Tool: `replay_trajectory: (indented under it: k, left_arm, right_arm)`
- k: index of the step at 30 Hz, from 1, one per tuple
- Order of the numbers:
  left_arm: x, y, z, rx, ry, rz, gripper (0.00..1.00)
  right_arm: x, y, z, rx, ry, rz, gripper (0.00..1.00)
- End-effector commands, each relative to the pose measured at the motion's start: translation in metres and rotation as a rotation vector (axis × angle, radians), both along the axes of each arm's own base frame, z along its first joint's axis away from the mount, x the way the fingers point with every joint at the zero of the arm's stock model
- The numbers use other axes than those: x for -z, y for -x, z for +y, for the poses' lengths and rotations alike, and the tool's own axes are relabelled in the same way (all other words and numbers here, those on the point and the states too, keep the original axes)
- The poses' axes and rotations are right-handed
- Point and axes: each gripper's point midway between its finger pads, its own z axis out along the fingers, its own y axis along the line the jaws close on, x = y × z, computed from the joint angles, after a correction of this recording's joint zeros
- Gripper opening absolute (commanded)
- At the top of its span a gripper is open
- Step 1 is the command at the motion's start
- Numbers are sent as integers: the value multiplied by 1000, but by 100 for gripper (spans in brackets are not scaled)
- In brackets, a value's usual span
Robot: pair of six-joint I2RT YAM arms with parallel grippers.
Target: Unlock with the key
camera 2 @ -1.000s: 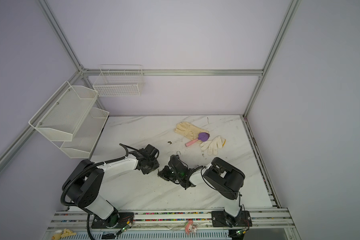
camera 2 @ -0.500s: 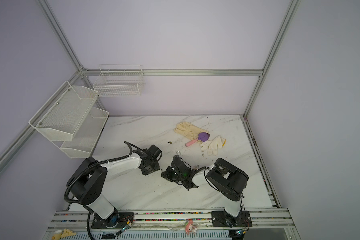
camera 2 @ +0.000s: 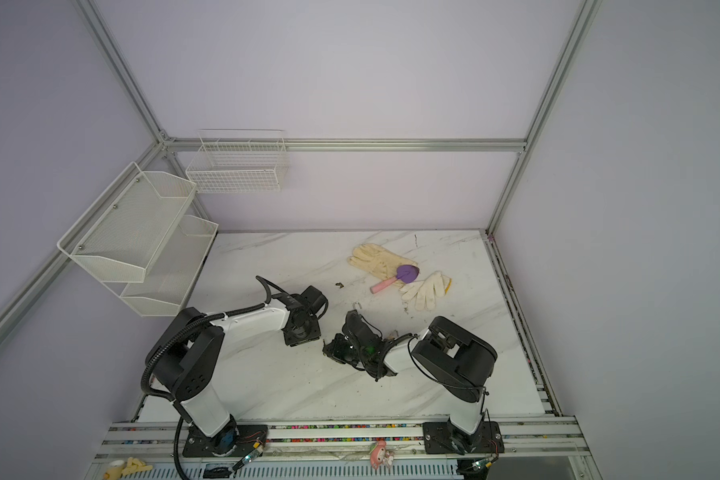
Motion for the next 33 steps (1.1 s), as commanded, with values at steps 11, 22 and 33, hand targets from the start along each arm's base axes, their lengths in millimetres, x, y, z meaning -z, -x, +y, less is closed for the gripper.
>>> replay_trajectory:
  k: [11, 22, 33]
  left_arm:
    - [-3, -18, -17, 84, 31, -2, 34]
    - [-34, -18, -23, 43, 74, -54, 11]
    - [-86, -17, -24, 6, 123, -166, 7]
  right_arm:
    - [-4, -4, 1, 8, -10, -10, 0]
    - [-8, -1, 19, -69, -38, -25, 0]
    - [-32, 3, 37, -94, -119, -85, 0]
